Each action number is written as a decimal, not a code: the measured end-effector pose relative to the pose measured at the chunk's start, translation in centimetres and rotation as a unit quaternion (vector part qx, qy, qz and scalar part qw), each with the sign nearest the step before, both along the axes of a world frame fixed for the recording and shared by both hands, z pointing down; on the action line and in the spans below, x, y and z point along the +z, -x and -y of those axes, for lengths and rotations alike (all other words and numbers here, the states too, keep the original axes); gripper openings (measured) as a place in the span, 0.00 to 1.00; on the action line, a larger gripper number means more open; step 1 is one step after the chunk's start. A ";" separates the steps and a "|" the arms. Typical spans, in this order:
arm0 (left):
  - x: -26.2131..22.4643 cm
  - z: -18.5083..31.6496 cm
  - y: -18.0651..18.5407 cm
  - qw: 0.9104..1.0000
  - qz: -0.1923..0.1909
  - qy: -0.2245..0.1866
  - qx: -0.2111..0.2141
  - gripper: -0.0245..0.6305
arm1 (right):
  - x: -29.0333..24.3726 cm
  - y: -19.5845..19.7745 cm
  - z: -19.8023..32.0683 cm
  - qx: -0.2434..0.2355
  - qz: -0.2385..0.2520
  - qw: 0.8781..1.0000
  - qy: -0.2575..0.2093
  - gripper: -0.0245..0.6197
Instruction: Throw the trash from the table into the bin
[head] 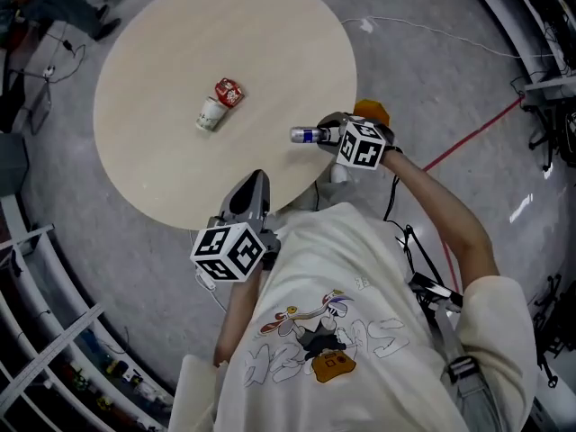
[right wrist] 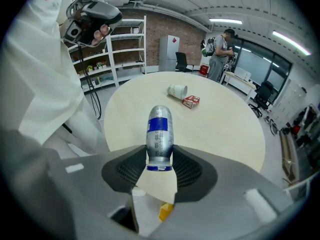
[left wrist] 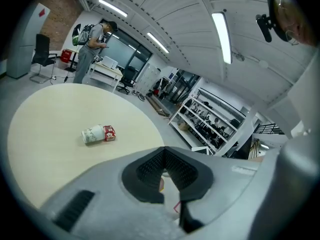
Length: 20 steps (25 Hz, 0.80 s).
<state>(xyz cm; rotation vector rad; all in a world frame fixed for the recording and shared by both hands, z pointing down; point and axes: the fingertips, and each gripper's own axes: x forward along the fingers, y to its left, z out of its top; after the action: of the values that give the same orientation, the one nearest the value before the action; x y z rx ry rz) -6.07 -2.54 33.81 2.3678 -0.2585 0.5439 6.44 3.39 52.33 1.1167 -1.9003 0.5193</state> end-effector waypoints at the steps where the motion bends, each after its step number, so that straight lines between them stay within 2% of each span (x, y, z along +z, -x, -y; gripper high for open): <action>1: -0.1 -0.7 -0.7 1.000 0.001 -0.002 0.003 0.04 | 0.1 -0.7 -0.6 0.003 0.001 1.000 -0.002 0.30; 12: 0.0 -4.4 -7.7 0.999 0.026 -0.016 0.020 0.04 | 1.6 -8.4 -5.3 0.050 0.021 0.998 -0.018 0.30; 20: 0.5 -7.5 -14.3 0.999 0.031 -0.014 0.042 0.04 | 3.8 -13.9 -9.3 0.076 0.032 0.997 -0.007 0.30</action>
<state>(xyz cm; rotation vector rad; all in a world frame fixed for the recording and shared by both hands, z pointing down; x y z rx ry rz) 8.22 5.00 34.31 2.4004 -0.1957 0.6579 20.34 12.69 56.12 1.2746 -1.8864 0.6334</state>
